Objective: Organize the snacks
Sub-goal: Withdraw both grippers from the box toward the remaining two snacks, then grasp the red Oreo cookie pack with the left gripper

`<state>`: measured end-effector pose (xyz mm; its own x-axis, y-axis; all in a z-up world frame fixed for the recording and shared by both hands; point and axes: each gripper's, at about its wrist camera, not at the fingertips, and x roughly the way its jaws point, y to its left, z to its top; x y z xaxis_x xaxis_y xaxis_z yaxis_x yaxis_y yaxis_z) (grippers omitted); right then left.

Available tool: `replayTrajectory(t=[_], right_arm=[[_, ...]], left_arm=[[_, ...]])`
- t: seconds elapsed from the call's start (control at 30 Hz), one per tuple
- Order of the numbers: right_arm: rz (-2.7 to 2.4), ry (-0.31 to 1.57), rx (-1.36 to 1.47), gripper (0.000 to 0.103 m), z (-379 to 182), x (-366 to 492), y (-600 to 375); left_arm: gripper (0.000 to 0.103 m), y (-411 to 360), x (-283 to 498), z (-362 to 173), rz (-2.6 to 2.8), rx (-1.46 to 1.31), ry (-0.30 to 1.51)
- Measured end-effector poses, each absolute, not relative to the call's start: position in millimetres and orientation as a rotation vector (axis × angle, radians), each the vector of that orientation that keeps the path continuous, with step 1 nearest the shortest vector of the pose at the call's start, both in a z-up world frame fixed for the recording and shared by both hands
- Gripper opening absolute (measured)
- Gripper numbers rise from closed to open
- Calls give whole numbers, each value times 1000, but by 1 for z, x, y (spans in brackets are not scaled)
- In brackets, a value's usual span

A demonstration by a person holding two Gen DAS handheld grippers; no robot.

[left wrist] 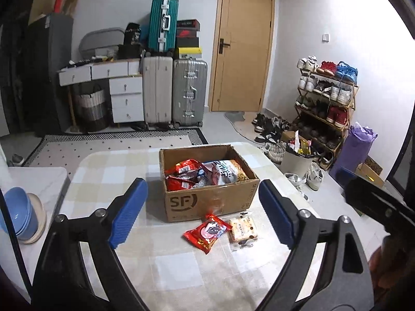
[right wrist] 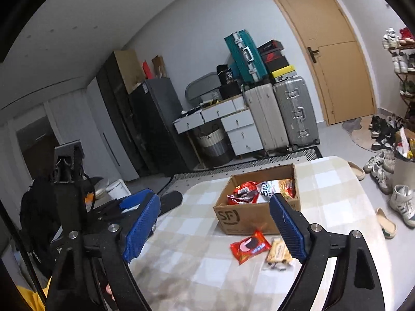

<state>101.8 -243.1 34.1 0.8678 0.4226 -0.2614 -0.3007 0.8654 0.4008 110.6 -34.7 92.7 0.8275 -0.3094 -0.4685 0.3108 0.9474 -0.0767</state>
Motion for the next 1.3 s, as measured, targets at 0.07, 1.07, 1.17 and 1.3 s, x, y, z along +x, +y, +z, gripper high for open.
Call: replayTrajectory(t=[0.07,1.07,1.17,1.3], right_arm=[[379,344,353,92,30,90,-244],[253,663,229,102,-114,110,-257],[249,678,230,102,-122,121,-257],[243,704,247,102,-131,139,-261]], left_arm=[[88,-28,103,94,-318,-6,499],[102,-39,151,-85,-300,58,751],[102,-52,180,-93,-323,96,792],[102,-71,215,-105,-322,129,814]])
